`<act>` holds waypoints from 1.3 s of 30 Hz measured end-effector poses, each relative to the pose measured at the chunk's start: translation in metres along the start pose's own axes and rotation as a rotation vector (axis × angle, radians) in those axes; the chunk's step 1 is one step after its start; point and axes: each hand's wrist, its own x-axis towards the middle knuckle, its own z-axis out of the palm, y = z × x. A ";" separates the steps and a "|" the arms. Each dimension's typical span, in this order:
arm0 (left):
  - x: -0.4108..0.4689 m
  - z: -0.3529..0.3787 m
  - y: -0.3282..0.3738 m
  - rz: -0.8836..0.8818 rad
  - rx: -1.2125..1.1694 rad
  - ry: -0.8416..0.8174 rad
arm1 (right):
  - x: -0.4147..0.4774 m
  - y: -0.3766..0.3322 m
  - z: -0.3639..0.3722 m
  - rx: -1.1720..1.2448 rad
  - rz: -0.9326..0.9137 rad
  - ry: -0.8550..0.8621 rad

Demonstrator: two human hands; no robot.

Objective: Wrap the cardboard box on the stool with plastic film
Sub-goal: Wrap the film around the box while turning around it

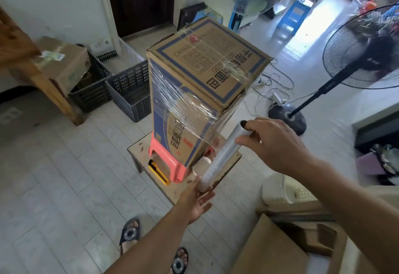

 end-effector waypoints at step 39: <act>0.127 0.120 -0.003 -0.079 -0.164 0.166 | 0.146 0.200 0.013 0.015 -0.088 -0.508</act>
